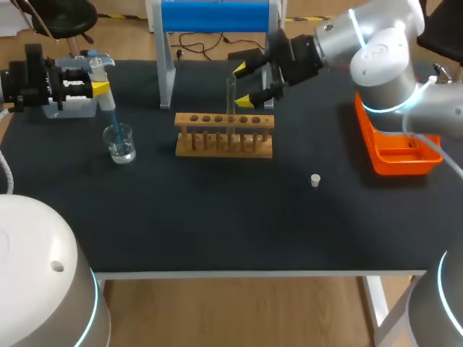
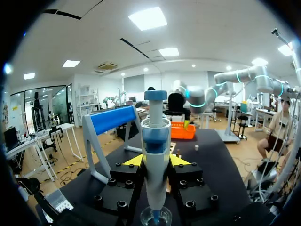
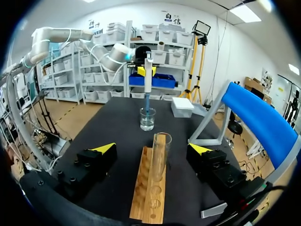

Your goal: Invert the test tube, pick up the pipette, mount the tip to pipette, aspirate from beaker and dispense into the tube, eject the tip, return the pipette, and cap with the stopper.

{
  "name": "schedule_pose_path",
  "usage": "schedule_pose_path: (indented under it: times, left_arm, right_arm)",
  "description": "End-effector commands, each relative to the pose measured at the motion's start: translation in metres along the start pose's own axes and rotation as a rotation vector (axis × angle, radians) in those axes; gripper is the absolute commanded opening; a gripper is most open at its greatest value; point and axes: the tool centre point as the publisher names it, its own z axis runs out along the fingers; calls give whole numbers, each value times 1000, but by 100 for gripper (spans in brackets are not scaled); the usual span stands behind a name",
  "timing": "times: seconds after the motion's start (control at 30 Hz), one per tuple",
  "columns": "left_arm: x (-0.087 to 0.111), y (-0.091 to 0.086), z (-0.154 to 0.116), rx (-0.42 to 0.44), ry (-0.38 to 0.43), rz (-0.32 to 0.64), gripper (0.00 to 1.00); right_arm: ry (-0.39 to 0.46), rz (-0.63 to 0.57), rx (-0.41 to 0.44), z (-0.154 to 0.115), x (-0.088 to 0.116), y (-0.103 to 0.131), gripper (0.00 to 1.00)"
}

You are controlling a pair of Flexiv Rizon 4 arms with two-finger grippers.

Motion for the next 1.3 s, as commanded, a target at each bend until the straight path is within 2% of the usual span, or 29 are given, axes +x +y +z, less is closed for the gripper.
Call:
schedule_pose_path:
  times: [0.03,0.33,0.7,1.3]
  left_arm:
    - [0,0,0,-1,-1,0,0]
    - [0,0,0,-1,-1,0,0]
    - [0,0,0,-1,-1,0,0]
    - [0,0,0,-1,-1,0,0]
  right_arm:
    - [-10,-2,4,-1,6,-1,100]
    - [11,16,7,8,0,-15,100]
    - [101,17,10,28,-9,-21,100]
    - [126,16,37,45,-14,-29,100]
